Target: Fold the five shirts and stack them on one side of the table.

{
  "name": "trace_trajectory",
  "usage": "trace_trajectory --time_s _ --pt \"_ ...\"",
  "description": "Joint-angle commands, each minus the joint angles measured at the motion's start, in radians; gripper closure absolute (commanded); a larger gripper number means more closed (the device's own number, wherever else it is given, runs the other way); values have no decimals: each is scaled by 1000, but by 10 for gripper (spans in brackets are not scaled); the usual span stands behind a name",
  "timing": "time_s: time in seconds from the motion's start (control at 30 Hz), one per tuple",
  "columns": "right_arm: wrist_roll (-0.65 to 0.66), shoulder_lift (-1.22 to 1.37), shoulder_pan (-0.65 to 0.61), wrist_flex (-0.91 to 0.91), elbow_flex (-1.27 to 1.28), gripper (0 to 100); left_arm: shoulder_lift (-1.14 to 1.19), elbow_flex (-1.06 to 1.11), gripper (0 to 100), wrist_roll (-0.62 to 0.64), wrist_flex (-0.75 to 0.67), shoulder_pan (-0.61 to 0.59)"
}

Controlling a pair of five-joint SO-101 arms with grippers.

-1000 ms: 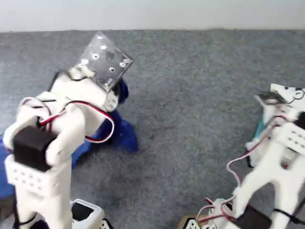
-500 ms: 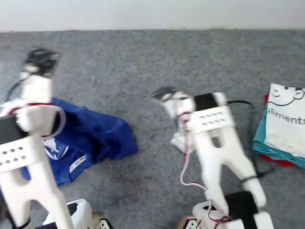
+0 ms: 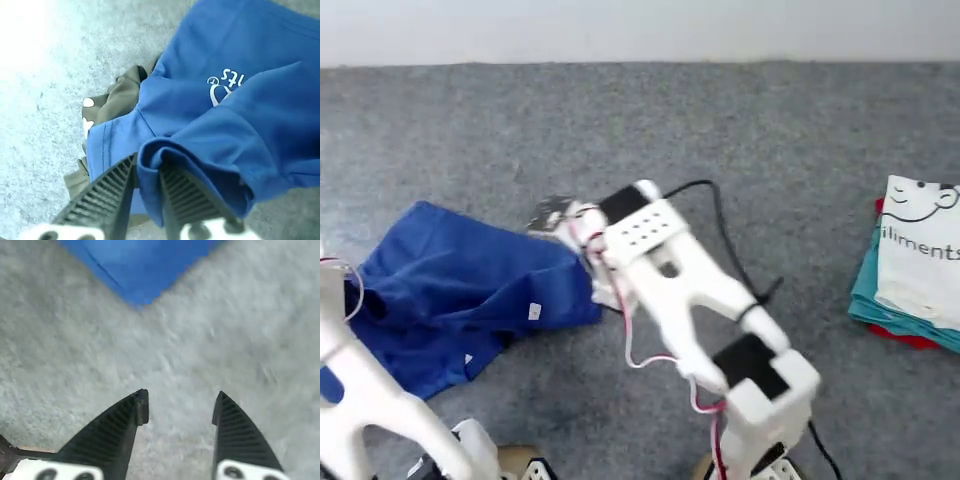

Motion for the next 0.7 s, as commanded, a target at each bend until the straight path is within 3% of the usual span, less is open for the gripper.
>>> trace_trajectory --time_s 0.0,0.33,0.47,0.67 --pt "-8 73 -88 50 -157 772 -17 35 986 -3 -41 -9" --pt "-29 320 -245 77 -427 768 -17 62 986 61 -66 -8" --pt "-37 380 -255 77 -479 702 -17 64 986 61 -66 -8" --pt "-61 496 -248 71 -528 696 -17 64 986 61 -66 -5"
